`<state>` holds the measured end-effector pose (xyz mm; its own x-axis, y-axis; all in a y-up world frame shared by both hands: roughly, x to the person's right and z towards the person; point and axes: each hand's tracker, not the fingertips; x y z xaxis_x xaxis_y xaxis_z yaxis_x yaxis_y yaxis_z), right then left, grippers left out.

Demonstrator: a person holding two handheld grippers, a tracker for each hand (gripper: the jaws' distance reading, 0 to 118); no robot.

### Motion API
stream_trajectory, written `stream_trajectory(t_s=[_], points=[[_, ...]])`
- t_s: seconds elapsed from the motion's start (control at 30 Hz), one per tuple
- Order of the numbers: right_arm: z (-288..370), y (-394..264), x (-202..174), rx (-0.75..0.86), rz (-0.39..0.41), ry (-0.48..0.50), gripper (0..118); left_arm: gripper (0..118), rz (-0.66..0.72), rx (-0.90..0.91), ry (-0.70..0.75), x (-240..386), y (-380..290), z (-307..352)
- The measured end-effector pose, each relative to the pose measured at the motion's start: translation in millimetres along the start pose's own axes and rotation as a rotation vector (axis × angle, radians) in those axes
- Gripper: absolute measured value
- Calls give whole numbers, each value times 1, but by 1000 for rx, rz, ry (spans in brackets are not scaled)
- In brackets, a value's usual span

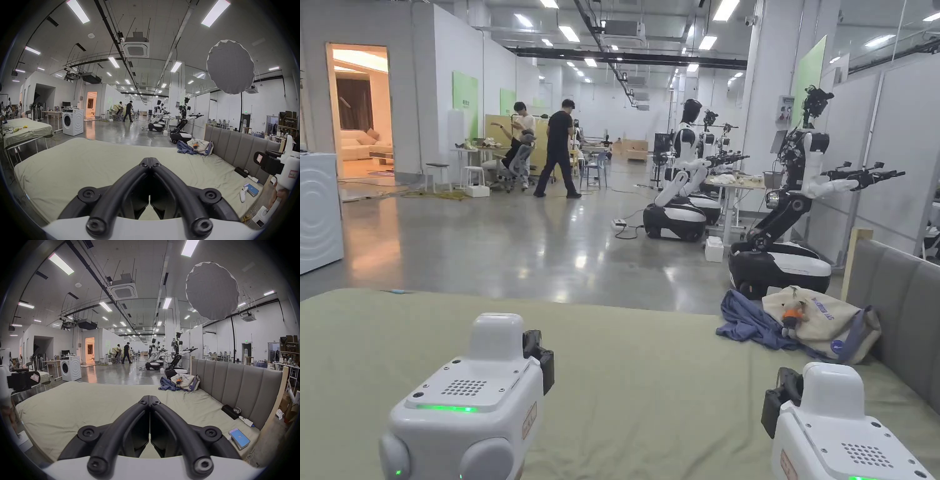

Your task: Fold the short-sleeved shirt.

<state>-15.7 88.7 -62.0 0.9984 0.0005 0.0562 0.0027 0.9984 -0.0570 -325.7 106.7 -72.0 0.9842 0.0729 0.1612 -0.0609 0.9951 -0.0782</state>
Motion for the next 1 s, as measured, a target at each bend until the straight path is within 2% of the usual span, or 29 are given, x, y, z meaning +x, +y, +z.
stream_trajectory(t_s=[1.0], points=[[1, -3, 1, -1, -2, -2, 2, 0, -11, -10, 6, 1, -1, 0]])
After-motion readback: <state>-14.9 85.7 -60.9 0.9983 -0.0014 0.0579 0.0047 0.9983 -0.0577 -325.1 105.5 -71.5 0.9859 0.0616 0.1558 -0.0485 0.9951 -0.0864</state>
